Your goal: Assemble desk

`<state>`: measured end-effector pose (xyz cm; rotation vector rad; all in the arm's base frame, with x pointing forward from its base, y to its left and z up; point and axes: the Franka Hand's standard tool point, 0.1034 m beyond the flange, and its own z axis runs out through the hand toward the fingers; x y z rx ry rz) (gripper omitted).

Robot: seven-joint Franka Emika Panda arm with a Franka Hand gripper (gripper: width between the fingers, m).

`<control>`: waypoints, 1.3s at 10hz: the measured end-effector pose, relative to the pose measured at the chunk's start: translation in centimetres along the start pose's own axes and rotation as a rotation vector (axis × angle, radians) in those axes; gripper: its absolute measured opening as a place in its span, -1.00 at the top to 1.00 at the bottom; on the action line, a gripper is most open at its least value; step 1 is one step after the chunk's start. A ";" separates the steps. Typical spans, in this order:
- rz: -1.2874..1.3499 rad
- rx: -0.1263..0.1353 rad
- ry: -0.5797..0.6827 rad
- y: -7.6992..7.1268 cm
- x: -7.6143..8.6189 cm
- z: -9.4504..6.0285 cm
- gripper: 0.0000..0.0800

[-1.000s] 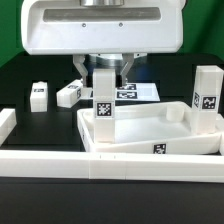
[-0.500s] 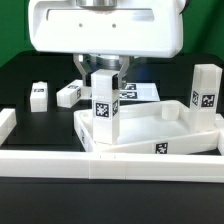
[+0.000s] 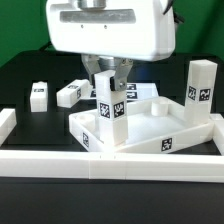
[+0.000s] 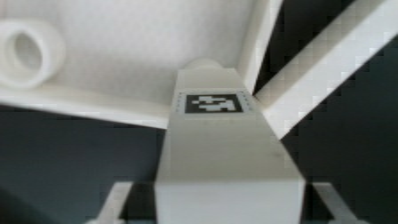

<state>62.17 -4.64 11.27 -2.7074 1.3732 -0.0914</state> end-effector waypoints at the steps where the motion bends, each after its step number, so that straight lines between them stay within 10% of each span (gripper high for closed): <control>1: 0.093 0.003 -0.004 -0.1 -0.1 0.0 0.27; 4: 0.225 0.013 -0.014 -0.4 -0.5 0.1 0.27; 8: 0.022 0.013 -0.016 -1.0 -1.1 0.1 -0.57; 13: -0.413 0.015 -0.016 -1.2 -1.5 0.4 -0.62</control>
Offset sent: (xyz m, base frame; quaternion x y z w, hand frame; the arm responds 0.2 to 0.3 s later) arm 0.0000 0.0000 0.0000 0.0000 0.0000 0.0650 0.9979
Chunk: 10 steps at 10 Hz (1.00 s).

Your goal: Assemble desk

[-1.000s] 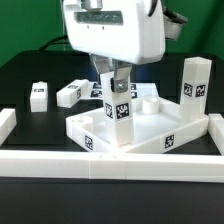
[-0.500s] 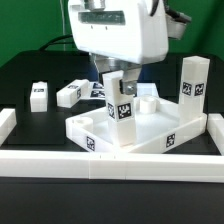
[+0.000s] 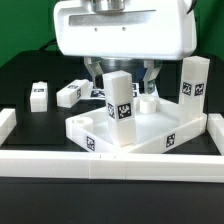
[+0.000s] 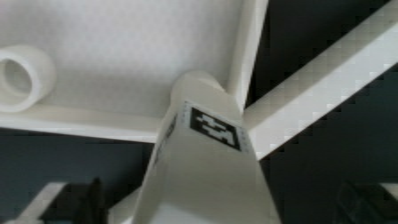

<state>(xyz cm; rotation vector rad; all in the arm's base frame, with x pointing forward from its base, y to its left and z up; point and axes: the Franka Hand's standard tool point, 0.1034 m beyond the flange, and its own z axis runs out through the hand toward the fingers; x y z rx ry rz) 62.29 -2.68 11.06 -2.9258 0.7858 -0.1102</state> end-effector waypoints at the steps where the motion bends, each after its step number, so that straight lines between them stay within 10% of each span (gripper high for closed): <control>1: -0.073 0.000 0.000 0.0 0.0 0.0 -0.62; 10: -0.730 -0.013 -0.002 0.5 0.1 0.1 -0.62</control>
Offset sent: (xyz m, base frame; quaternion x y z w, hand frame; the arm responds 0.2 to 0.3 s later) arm 0.0039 0.0031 -0.0049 0.0057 -0.0091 -0.2374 0.9714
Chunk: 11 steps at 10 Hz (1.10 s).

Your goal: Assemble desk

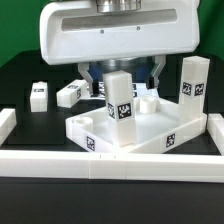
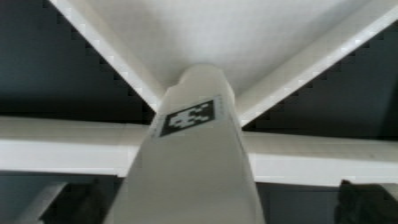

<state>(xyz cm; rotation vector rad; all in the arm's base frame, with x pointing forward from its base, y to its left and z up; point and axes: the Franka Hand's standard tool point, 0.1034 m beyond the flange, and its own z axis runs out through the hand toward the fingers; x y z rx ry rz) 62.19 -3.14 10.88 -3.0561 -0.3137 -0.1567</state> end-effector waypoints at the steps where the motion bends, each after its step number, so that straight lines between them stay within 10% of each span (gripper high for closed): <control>1: 0.002 0.000 0.000 0.0 0.0 0.0 -0.51; 5: 0.003 0.000 0.000 0.0 0.0 0.0 0.28; 11: 0.264 0.004 0.001 -0.3 0.1 0.0 0.28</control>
Offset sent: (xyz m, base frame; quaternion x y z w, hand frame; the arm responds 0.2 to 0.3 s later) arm 0.0000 0.0000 0.0000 0.0000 0.0000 0.0000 1.0000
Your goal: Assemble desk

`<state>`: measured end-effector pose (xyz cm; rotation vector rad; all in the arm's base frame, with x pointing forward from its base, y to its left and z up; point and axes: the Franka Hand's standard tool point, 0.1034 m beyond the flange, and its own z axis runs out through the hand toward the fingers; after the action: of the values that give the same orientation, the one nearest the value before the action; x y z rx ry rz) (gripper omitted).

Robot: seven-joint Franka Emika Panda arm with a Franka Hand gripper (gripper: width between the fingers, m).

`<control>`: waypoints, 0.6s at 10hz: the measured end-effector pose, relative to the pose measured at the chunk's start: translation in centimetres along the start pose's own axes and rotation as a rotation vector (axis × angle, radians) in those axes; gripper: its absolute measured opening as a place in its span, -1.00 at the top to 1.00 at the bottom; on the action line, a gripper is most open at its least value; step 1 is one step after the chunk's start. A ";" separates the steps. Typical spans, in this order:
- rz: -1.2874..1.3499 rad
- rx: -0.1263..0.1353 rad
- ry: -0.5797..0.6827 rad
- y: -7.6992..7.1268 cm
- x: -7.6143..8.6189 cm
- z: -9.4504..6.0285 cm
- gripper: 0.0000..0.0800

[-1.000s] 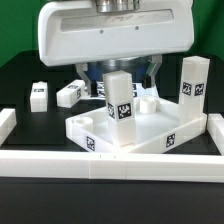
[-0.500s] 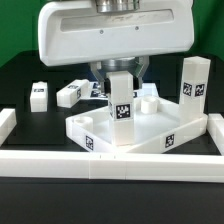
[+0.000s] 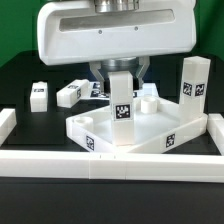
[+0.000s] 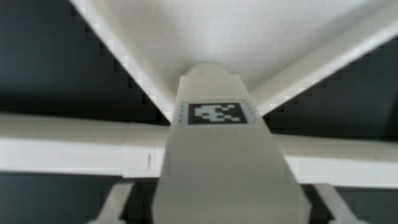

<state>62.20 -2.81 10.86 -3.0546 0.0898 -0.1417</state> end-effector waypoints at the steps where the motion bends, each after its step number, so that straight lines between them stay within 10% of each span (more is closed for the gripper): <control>1: 0.084 0.000 0.000 -0.1 0.0 0.0 0.27; 6: 0.621 0.003 0.001 -0.7 -0.1 0.2 0.27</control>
Offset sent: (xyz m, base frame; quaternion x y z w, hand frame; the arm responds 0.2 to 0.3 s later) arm -0.0075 -0.0017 -0.0052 -0.0070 0.0115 0.2584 0.9660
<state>62.18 -2.09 10.76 -2.8567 1.0098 -0.0968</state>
